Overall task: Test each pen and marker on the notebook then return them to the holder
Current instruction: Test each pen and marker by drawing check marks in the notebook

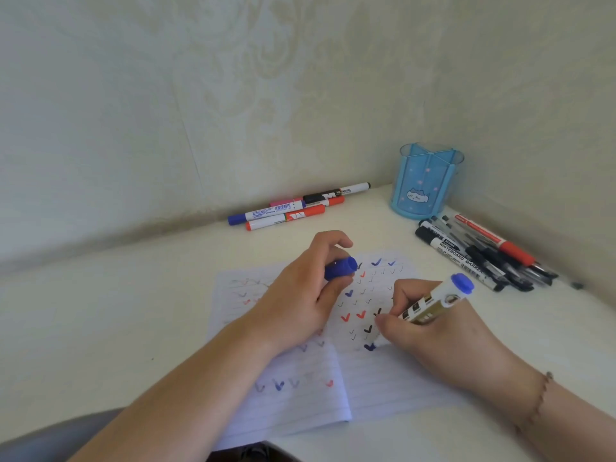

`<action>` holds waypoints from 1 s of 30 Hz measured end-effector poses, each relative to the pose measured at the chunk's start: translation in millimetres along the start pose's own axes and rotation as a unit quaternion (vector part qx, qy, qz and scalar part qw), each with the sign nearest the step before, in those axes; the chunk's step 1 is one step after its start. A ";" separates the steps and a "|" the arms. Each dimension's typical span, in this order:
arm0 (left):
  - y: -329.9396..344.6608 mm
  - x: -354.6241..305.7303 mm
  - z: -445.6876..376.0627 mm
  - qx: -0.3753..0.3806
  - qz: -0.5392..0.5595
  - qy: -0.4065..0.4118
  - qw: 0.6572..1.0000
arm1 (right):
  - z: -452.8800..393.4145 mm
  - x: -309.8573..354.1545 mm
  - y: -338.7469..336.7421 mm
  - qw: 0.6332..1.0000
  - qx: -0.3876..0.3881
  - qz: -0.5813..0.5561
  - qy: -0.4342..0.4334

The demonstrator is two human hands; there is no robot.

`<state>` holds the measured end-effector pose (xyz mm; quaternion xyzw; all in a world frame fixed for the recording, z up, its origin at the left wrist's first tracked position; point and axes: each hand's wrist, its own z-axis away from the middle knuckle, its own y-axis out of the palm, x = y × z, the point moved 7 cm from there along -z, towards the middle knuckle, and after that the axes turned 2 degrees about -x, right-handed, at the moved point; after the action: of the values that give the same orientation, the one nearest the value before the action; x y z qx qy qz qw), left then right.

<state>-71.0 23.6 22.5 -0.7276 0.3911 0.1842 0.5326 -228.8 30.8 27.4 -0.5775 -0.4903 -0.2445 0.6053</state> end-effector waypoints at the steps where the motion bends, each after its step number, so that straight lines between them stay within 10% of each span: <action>1: 0.0 0.4 -0.6 0.001 0.002 -0.001 1.000 | -0.6 -0.9 -0.5 1.000 -0.003 0.002 -0.002; 13: -5.5 -4.7 -2.8 -0.023 0.028 0.040 0.999 | -9.5 3.3 -33.0 0.963 -0.045 -0.264 -0.038; 30: -6.0 -8.2 -2.1 -0.038 0.082 0.123 0.988 | -9.3 5.4 -25.7 0.980 -0.047 -0.196 0.005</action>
<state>-71.8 25.5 32.6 -0.7300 0.5047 0.1506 0.4356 -245.9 18.0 45.3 -0.4969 -0.5788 -0.3838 0.5204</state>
